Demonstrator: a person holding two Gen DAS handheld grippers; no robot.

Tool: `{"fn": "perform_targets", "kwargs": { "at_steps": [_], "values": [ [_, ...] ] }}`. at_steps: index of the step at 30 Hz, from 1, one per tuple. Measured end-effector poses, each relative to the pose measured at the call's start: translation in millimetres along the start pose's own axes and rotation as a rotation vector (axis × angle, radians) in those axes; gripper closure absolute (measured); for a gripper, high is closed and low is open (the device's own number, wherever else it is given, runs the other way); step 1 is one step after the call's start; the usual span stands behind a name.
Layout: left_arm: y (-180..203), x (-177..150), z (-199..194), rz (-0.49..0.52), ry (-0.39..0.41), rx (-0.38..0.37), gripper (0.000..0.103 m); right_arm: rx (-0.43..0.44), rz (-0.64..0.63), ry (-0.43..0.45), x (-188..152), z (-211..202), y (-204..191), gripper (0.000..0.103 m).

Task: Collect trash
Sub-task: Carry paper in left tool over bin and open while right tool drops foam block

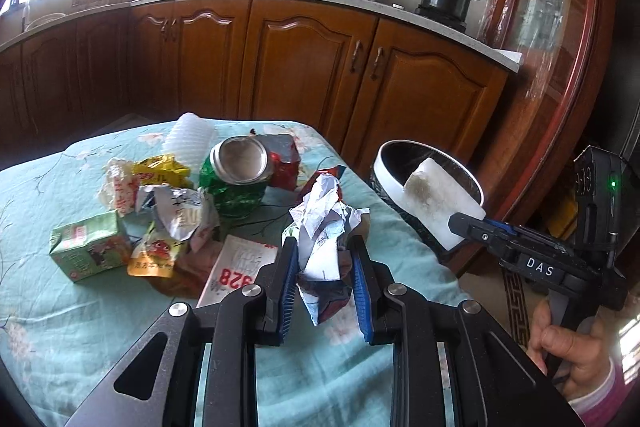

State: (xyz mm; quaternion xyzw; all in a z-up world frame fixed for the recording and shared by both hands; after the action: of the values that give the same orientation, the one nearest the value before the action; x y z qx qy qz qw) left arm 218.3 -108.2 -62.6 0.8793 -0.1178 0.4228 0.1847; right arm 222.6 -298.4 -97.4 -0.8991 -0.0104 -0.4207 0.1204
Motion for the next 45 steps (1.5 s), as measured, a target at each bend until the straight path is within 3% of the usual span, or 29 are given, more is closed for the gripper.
{"fn": "perform_targets", "kwargs": {
  "at_steps": [21, 34, 40, 45],
  "values": [
    [80.1, 73.9, 154.3, 0.079, -0.094, -0.143, 0.079, -0.115, 0.139, 0.011, 44.9, 2.8, 118.9, 0.067],
    [111.3, 100.8, 263.4, 0.081, -0.2, -0.165, 0.077, -0.14, 0.179, -0.04, 58.3, 32.0, 167.8, 0.066],
    [113.8, 104.3, 278.8, 0.064, -0.204, -0.146, 0.05, -0.127, 0.221, -0.058, 57.5, 38.9, 179.1, 0.053],
    [112.1, 99.0, 269.1, 0.06, -0.189, -0.153, 0.047, -0.115, 0.256, -0.039, 55.3, 34.9, 184.1, 0.041]
  ]
}}
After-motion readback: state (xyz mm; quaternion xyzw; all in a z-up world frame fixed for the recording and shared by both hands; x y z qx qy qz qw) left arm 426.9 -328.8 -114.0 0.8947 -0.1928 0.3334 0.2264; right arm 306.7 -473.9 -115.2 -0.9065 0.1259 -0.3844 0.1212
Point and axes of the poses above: each gripper's, at about its wrist camera, not at the fingertips, and z roughly the way its jaws point, y to its right, x to its top, the point moved 9 cm from there along z, roughly the way its jaws point, and after that the axes turned 2 degrees about y, right-handed, at the moved point
